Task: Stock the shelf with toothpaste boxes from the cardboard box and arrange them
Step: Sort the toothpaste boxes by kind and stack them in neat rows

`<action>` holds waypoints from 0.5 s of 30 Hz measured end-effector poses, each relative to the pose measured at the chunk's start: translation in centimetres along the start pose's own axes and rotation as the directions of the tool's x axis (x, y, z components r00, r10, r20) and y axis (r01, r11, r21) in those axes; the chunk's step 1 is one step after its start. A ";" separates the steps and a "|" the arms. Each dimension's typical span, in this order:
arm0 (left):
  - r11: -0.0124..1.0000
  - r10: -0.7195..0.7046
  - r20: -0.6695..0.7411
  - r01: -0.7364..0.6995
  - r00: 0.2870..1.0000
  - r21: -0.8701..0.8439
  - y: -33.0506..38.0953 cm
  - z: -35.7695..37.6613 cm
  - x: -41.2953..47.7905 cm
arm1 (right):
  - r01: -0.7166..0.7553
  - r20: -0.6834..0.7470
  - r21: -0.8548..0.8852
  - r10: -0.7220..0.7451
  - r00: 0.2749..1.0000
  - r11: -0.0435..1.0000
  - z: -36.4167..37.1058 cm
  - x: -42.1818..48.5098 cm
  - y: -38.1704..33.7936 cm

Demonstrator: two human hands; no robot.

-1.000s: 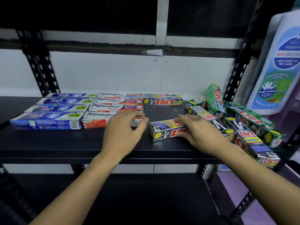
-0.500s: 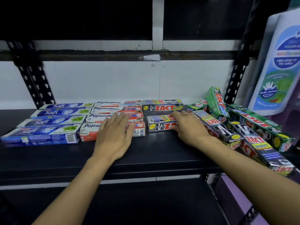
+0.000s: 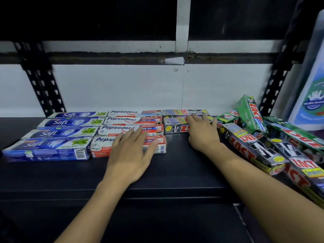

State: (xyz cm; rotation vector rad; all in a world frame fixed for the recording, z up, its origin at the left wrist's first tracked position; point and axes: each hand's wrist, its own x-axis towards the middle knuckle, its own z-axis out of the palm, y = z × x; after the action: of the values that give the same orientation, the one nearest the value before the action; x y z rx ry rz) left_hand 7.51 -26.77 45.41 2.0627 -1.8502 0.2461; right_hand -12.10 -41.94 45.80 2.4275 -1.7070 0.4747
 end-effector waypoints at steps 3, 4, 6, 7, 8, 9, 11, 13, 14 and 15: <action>1.000 -0.006 -0.002 0.006 1.000 0.015 0.2 0.0 -0.1 | 0.029 -0.053 0.029 -0.028 0.998 0.999 0.6 0.5 0.6; 1.000 -0.008 0.000 0.008 1.000 0.019 0.2 0.1 -0.1 | 0.038 -0.068 0.026 -0.036 0.997 0.999 0.7 0.5 0.8; 1.000 -0.013 0.010 0.012 1.000 0.026 0.3 0.1 -0.1 | 0.044 -0.088 0.010 -0.042 0.995 0.999 0.8 0.7 1.0; 1.000 -0.016 0.016 0.016 1.000 0.027 0.4 0.1 0.0 | 0.043 -0.092 0.009 -0.042 0.995 0.999 0.9 0.6 1.0; 0.999 -0.021 0.022 0.020 1.000 0.028 0.5 0.1 0.0 | 0.043 -0.095 0.010 -0.042 0.995 0.999 0.9 0.6 1.0; 0.999 -0.024 0.026 0.024 0.999 0.031 0.5 0.0 0.0 | 0.044 -0.100 0.010 -0.043 0.994 0.999 1.0 0.5 1.0; 0.999 -0.024 0.032 0.022 0.999 0.036 0.5 0.1 0.0 | 0.037 -0.112 0.009 -0.036 0.993 0.999 0.8 0.4 1.1; 0.999 -0.018 0.027 0.017 0.999 0.041 0.4 0.2 -0.1 | 0.027 -0.114 0.013 -0.026 0.993 1.000 0.8 0.4 1.2; 0.999 -0.016 0.023 0.015 1.000 0.044 0.4 0.1 -0.1 | 0.024 -0.111 0.017 -0.022 0.994 1.000 0.8 0.4 1.2; 0.999 -0.017 0.021 0.016 1.000 0.043 0.3 0.1 -0.1 | 0.023 -0.107 0.020 -0.021 0.994 1.000 0.8 0.4 1.3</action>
State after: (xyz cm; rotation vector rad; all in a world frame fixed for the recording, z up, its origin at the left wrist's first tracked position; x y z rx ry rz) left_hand 7.14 -26.79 45.32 2.1166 -1.8547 0.2617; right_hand -13.03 -42.99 45.08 2.3859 -1.6392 0.6110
